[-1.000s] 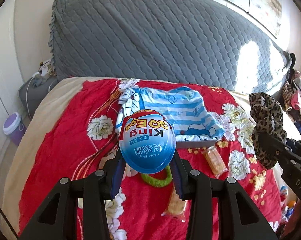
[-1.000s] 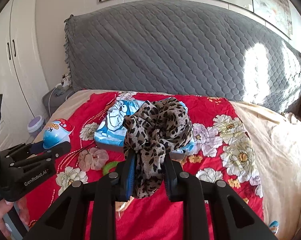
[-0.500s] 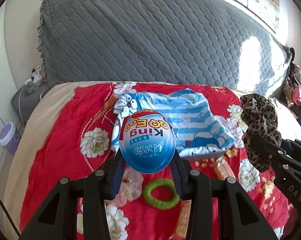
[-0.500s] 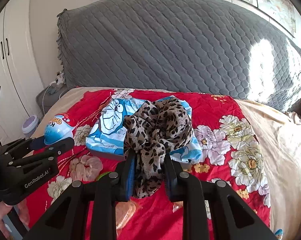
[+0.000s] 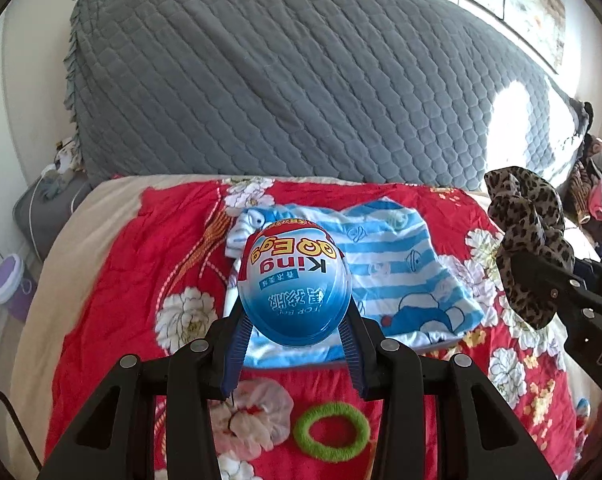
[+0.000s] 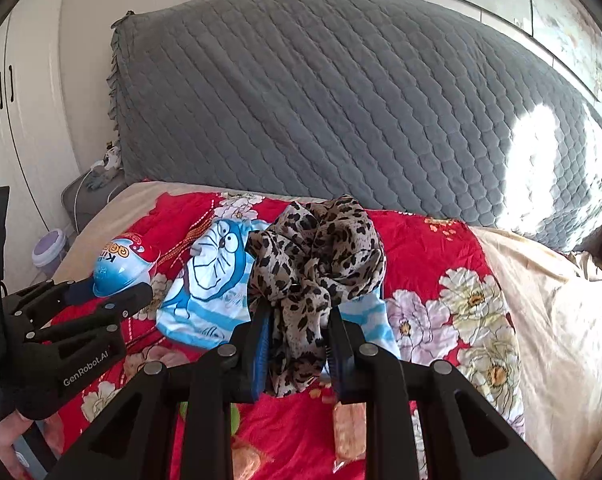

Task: Organize objects
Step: 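Carry the egg and scrunchie over the striped shirt in the tray with both tools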

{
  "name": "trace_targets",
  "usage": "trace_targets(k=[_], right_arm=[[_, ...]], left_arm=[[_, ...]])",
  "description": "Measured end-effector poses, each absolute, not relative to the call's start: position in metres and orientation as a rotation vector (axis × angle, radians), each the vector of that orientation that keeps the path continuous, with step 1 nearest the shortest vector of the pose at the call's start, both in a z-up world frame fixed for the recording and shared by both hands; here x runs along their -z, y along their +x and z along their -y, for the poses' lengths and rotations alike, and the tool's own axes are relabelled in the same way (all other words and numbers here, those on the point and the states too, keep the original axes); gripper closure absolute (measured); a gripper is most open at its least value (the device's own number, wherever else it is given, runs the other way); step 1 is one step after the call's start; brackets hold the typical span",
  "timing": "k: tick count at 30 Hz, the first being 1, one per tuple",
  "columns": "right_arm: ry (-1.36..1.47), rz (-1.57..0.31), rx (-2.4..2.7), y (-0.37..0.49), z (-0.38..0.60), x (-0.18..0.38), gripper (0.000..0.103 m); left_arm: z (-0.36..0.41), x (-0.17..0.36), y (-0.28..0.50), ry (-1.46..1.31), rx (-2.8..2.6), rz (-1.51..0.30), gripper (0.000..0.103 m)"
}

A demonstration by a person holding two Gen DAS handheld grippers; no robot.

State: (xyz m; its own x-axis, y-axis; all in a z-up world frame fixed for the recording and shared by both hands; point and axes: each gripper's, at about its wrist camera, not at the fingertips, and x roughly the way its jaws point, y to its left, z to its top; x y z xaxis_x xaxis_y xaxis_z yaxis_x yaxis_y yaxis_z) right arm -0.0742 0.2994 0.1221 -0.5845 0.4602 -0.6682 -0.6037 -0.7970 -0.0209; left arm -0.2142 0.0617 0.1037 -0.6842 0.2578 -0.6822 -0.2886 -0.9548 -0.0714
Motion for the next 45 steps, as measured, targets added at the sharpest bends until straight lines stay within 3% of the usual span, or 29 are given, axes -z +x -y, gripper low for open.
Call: trace_targets(k=[10,19,45], right_arm=[[-0.964,-0.320,-2.294,-0.105,-0.344,-0.136,0.078],[-0.979,-0.237,-2.276,-0.134,-0.358,-0.136,0.078],[-0.927,-0.282,-2.293,-0.167,-0.390,-0.052,0.078]], left_arm=[[-0.067,-0.119,-0.259,-1.020,-2.628,-0.070,0.059],[-0.073,-0.102,-0.300,-1.030,-2.606,-0.026,0.059],[-0.100,-0.032,-0.334,-1.085,-2.552,-0.097,0.059]])
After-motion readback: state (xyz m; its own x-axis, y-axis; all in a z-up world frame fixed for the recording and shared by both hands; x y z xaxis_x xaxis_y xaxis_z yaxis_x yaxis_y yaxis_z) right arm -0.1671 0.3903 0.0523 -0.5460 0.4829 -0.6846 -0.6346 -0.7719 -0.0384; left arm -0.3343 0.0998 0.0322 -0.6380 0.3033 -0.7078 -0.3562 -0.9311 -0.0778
